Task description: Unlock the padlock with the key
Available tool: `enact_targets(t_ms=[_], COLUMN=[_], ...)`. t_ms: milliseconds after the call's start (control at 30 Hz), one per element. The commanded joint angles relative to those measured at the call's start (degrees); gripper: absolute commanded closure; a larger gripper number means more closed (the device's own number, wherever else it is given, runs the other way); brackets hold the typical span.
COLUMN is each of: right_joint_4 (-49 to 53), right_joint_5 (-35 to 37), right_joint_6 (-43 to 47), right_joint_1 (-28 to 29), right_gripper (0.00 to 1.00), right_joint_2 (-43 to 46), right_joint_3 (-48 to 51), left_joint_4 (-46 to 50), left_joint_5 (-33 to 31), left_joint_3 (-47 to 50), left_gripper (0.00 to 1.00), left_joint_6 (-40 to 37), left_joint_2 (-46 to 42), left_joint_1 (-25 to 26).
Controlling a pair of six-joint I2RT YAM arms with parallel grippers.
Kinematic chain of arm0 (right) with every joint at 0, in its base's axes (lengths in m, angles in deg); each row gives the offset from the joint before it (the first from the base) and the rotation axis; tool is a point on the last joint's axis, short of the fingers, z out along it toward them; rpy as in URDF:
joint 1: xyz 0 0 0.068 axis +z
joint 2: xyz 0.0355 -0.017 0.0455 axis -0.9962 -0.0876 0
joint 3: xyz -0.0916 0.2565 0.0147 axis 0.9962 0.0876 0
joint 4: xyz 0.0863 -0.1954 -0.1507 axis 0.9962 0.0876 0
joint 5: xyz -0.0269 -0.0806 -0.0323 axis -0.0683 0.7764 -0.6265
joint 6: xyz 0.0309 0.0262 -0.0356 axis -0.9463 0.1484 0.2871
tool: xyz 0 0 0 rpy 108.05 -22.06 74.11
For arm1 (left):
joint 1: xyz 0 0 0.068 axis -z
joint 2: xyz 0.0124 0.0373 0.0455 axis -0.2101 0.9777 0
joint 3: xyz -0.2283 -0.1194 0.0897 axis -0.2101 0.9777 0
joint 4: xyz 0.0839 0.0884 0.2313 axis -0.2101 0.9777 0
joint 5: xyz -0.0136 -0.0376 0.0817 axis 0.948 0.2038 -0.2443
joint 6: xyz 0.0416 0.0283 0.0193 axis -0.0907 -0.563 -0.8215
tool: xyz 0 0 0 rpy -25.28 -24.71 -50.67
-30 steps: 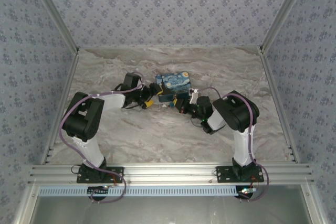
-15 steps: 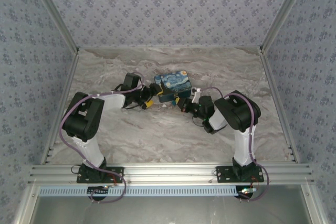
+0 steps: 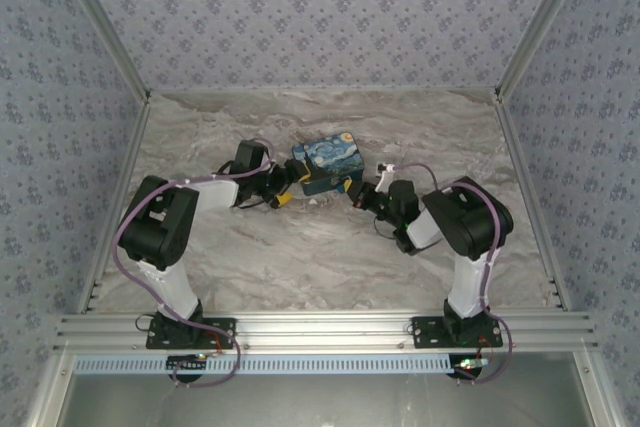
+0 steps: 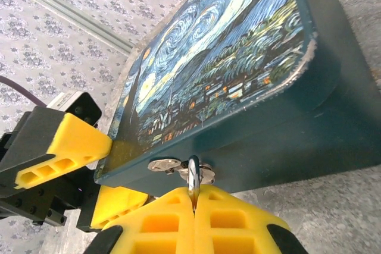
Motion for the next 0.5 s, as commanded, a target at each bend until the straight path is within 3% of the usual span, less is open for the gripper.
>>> enact_targets(t_ms=[0, 200, 467], right_joint_4=[3.2, 14.3, 46.4], right_joint_5=[1.7, 1.3, 3.9], right_joint_6=[2.4, 6.3, 15.0], right_joint_1=[-0.3, -0.2, 0.7], right_gripper=[0.98, 0.98, 0.98], right_joint_2=[4.4, 14.7, 37.6], right_joint_3=[2.4, 4.8, 3.6], left_joint_4=[2.1, -3.9, -19.2], left_joint_5=[-0.2, 2.4, 2.6], left_joint_3=[0.7, -0.8, -3.1], left_gripper=[0.11, 0.06, 0.02], left_joint_6=[-1.5, -2.0, -2.1], left_joint_2=[-1.6, -4.1, -6.5], left_joint_1=[-0.4, -1.7, -2.2])
